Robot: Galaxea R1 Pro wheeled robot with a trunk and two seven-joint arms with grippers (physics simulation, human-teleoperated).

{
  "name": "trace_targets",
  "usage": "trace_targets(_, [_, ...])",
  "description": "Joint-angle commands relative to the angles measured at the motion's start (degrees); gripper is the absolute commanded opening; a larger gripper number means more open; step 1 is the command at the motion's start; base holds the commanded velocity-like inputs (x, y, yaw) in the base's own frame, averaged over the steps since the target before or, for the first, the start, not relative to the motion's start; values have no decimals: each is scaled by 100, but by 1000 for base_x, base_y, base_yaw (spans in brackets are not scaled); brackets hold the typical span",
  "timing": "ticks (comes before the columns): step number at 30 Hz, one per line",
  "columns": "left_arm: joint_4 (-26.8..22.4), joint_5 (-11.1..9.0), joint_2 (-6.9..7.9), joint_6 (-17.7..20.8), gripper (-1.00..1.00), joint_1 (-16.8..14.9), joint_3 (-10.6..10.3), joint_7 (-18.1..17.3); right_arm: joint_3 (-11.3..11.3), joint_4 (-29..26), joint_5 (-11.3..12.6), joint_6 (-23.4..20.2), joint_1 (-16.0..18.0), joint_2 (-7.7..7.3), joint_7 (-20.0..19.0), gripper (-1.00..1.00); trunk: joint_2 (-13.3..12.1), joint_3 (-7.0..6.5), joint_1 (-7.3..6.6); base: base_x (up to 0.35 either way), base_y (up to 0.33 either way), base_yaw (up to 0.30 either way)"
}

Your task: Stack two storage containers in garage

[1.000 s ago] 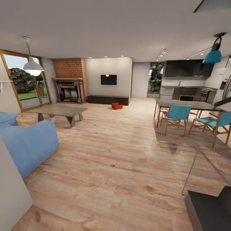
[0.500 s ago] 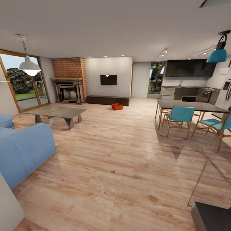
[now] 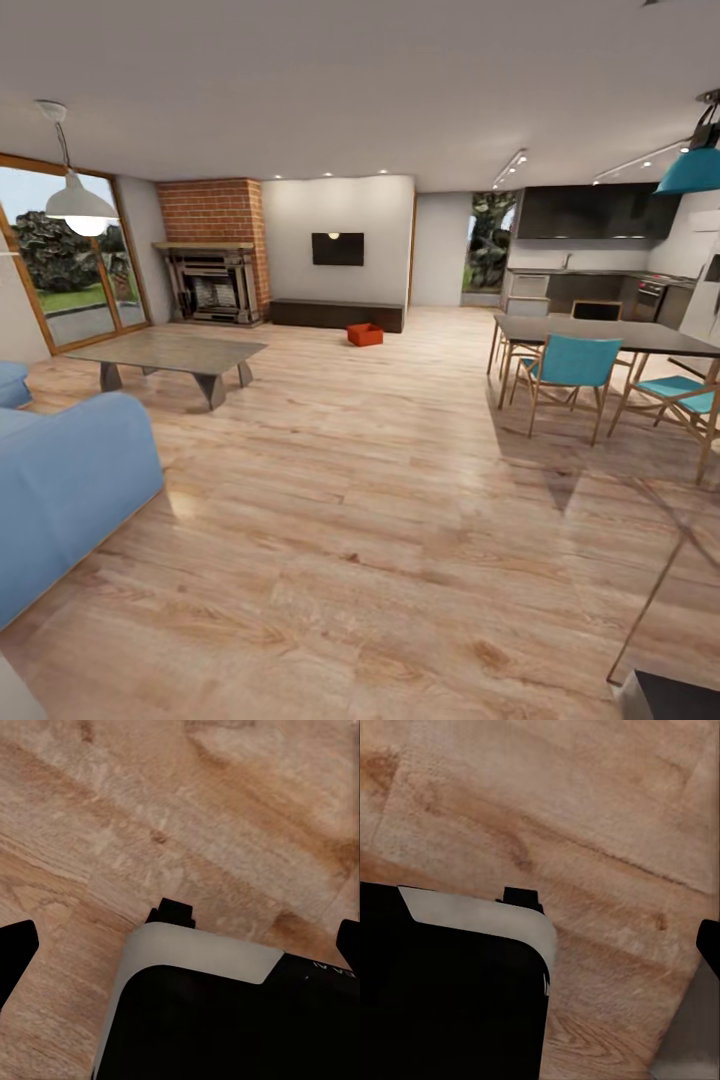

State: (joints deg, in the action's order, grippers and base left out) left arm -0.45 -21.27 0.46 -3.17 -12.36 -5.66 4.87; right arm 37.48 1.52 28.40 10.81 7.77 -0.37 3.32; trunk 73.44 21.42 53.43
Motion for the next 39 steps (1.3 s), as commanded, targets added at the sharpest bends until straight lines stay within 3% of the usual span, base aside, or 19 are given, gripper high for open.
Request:
trace_targets(1, [1, -44, -1, -16, 100, -3, -49, 14, 48, 15, 43, 27, 6, 2, 2, 100, 3, 6, 3, 322, 0, 0])
trace_targets(39, [1, -36, 4, -38, 100, -3, -57, 6, 78, 15, 17, 66, 6, -42, 22, 100, 3, 6, 3, 322, 0, 0])
